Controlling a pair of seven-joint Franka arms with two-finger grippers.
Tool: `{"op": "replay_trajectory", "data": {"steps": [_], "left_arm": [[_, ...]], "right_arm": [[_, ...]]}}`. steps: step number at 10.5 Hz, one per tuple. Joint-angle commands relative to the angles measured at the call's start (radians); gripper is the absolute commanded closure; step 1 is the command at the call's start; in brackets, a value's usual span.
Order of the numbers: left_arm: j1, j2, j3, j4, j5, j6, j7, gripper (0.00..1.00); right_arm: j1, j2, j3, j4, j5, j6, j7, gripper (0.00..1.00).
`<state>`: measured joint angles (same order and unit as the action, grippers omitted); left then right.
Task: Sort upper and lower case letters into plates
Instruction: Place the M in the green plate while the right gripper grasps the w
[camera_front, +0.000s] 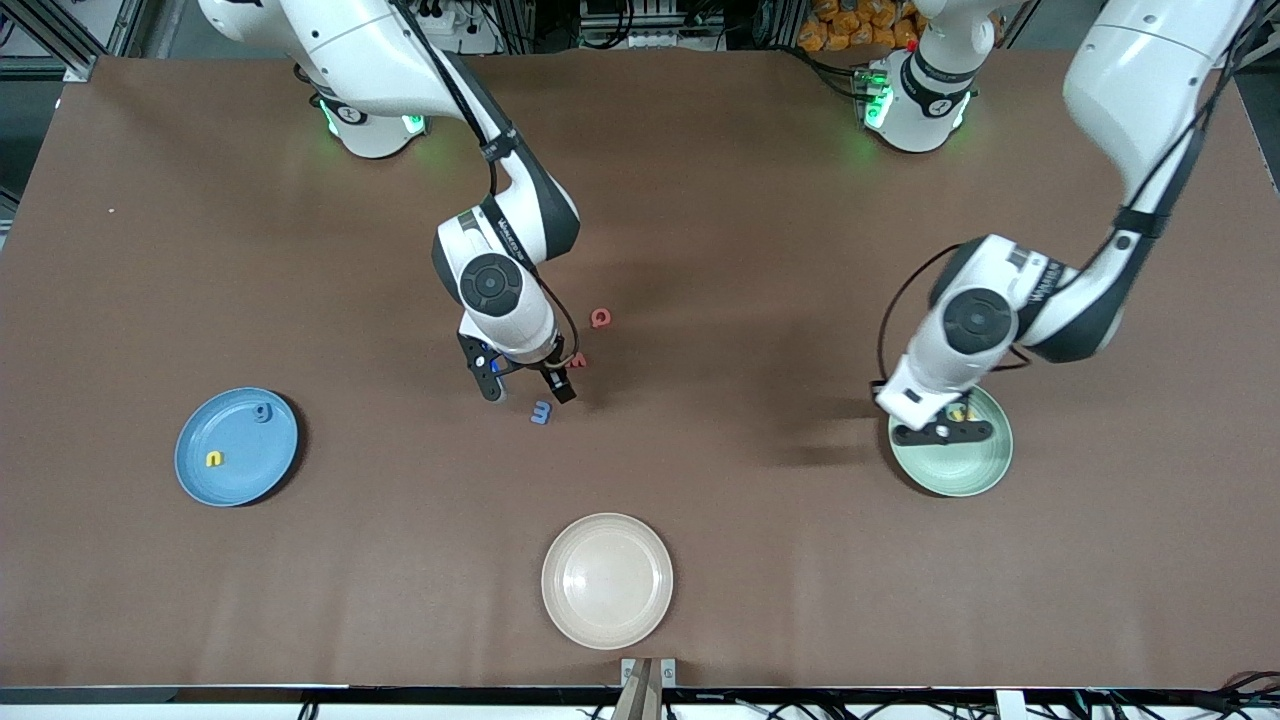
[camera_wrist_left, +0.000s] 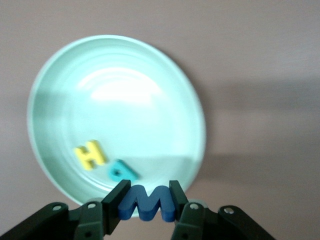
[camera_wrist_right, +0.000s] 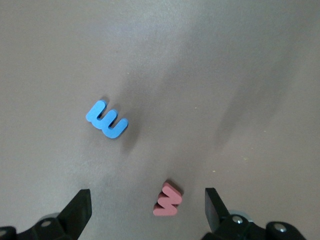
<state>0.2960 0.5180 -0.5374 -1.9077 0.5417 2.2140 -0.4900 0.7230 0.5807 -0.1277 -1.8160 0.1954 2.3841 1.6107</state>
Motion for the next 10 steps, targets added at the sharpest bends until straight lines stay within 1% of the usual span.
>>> {"op": "replay_trajectory", "data": {"steps": [1,2,3,4,5,6,7,8,9,10], "left_arm": [[0.011,0.002,0.077,0.038,-0.11,-0.022,0.247,1.0],[0.011,0.007,0.089,0.053,-0.144,-0.02,0.28,1.0],[0.009,0.013,0.089,0.058,-0.152,-0.02,0.28,1.0],[0.008,0.017,0.089,0.062,-0.152,-0.02,0.278,0.76],[0.006,0.017,0.089,0.064,-0.154,-0.02,0.271,0.35],[0.0,0.013,0.088,0.065,-0.154,-0.02,0.268,0.0],[-0.001,0.01,0.074,0.071,-0.154,-0.02,0.269,0.0],[-0.011,0.013,0.038,0.109,-0.181,-0.022,0.255,0.0],[-0.017,0.011,0.024,0.137,-0.227,-0.025,0.246,0.0],[-0.021,0.004,0.002,0.162,-0.241,-0.039,0.248,0.0]], "right_arm": [[0.03,0.011,-0.006,-0.019,0.01,0.046,0.082,0.0],[0.038,0.033,-0.006,-0.017,0.012,0.088,0.171,0.0],[0.061,0.059,-0.007,-0.016,0.01,0.108,0.204,0.0],[0.079,0.076,-0.007,-0.016,0.01,0.119,0.212,0.0],[0.081,0.082,-0.007,-0.017,0.01,0.124,0.212,0.0],[0.081,0.087,-0.007,-0.017,0.01,0.13,0.215,0.0],[0.085,0.088,-0.006,-0.017,0.01,0.127,0.216,0.0],[0.099,0.088,-0.007,-0.019,0.01,0.118,0.231,0.0],[0.099,0.088,-0.007,-0.019,0.01,0.116,0.236,0.0],[0.096,0.087,-0.007,-0.019,0.01,0.115,0.236,0.0]]}}
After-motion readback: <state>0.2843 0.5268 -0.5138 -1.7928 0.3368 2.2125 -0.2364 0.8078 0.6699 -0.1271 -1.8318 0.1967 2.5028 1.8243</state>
